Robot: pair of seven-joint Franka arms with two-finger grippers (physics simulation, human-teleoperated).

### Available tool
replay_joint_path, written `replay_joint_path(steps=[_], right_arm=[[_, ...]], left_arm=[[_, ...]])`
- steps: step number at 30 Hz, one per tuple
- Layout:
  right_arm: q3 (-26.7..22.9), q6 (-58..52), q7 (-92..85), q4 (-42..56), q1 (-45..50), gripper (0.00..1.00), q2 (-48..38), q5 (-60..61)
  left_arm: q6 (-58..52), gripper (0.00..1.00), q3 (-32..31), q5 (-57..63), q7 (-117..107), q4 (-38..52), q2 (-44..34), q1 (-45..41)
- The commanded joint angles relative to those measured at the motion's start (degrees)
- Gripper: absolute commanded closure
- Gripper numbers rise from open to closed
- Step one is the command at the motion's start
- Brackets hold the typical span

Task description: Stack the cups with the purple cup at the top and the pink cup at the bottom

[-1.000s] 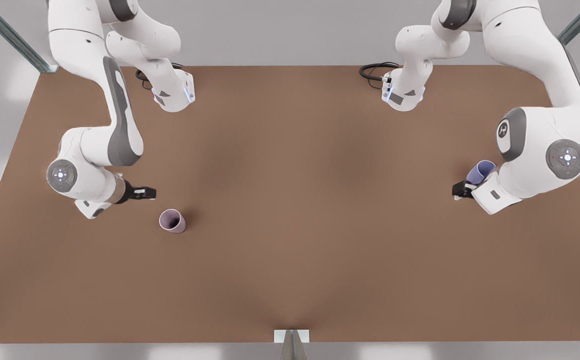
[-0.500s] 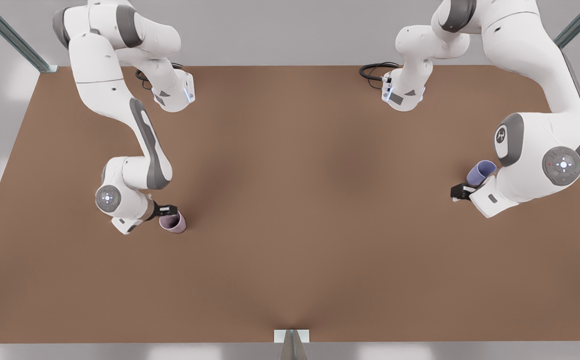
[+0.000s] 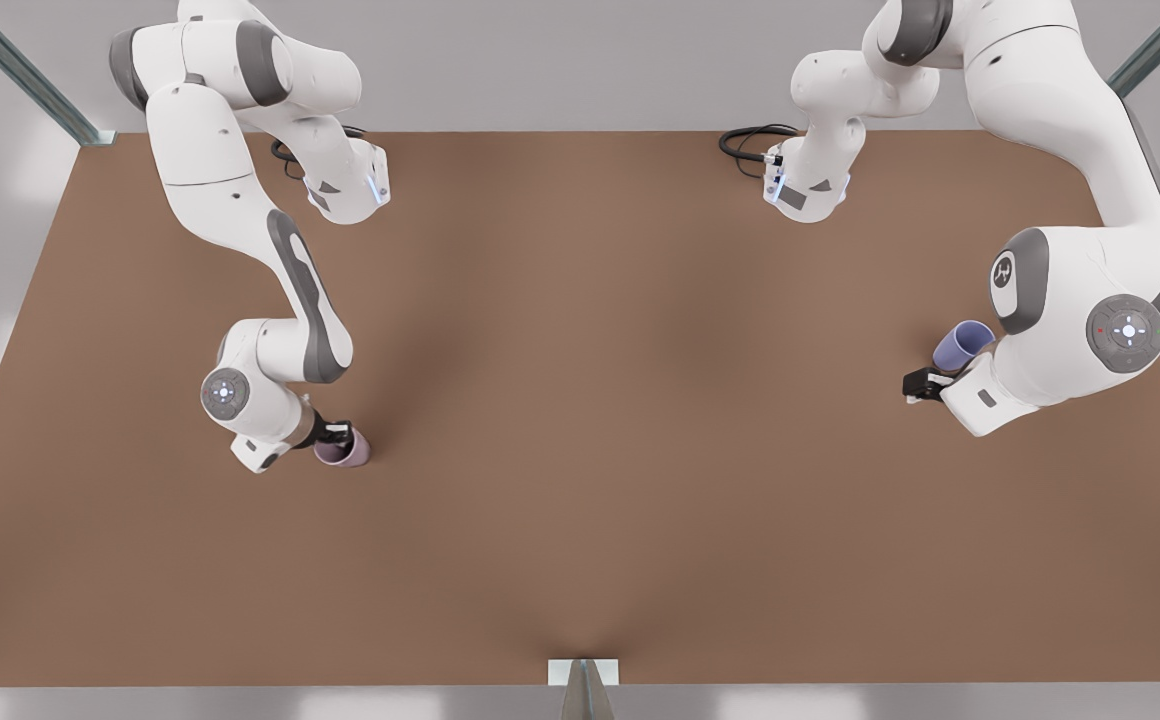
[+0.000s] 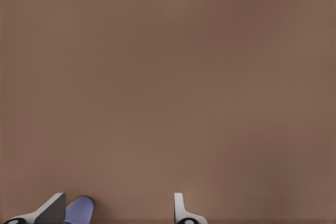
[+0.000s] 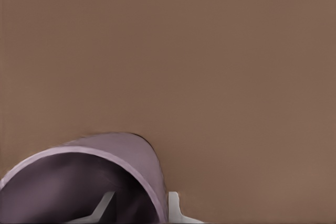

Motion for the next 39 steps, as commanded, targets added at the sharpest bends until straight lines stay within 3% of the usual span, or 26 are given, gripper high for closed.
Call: replay_joint_path(steps=[1,2,7,10,12,16,20,21,27,28,30,31,36,39], right_arm=[[0.0,0.5,-1.5,-0.7,0.1,0.63,0.0,0.0],[0.0,0.2,-1.5,-0.7,0.1,0.79,0.0,0.0],[0.0,-1.9,-1.5,0.1,0.8,0.79,-0.5,0.0],[0.8,-10.3,2.7,2.2,3.2,0.79,-7.0,0.1],[8.2,-17.5,17.3,7.8,4.8,0.79,-8.6,0.2],[8.2,-19.1,44.6,26.1,22.9,0.79,2.3,4.3],[7.9,-18.8,70.0,55.4,36.1,0.79,26.6,-1.4],[5.7,-18.0,70.3,57.6,38.0,0.79,29.9,-1.4],[1.8,-14.2,70.6,56.9,39.9,0.79,33.2,-1.3],[1.8,-14.2,70.6,56.9,39.9,0.62,33.2,-1.3],[1.8,-14.2,70.5,56.9,39.9,0.51,33.2,-1.2],[1.7,-14.3,70.4,56.9,39.8,0.4,33.2,-0.8],[1.6,-15.0,70.1,56.8,39.7,0.39,32.4,-0.7],[1.6,-14.5,68.5,50.8,39.5,0.39,26.9,-0.6]], left_arm=[[0.0,0.0,0.0,0.0,-0.1,0.0,-0.1,0.0],[0.0,0.0,0.0,0.0,-0.1,0.0,-0.1,0.0],[0.0,0.0,0.0,0.0,-0.1,-0.1,-0.1,0.0],[0.0,0.0,0.0,0.0,-0.1,-0.1,-0.1,0.0],[0.0,0.0,0.0,0.0,-0.1,-0.1,-0.3,0.2],[0.9,0.0,0.4,-0.1,-1.1,-2.2,-1.1,0.5],[7.2,0.0,1.8,0.0,-1.1,-10.6,-5.2,0.6],[12.8,0.0,3.3,0.0,-1.0,-17.4,-8.5,0.6],[25.0,0.0,10.5,0.0,0.0,-33.2,-12.9,0.6],[26.3,0.0,11.3,0.0,0.0,-35.2,-13.1,0.6],[31.2,0.0,12.5,0.0,0.1,-40.0,-14.0,0.6],[31.3,0.0,12.7,0.0,0.1,-41.2,-14.7,0.6],[38.2,0.0,15.2,0.2,0.4,-48.2,-15.8,0.7],[42.9,0.0,17.8,0.1,4.9,-52.2,-15.7,0.7]])
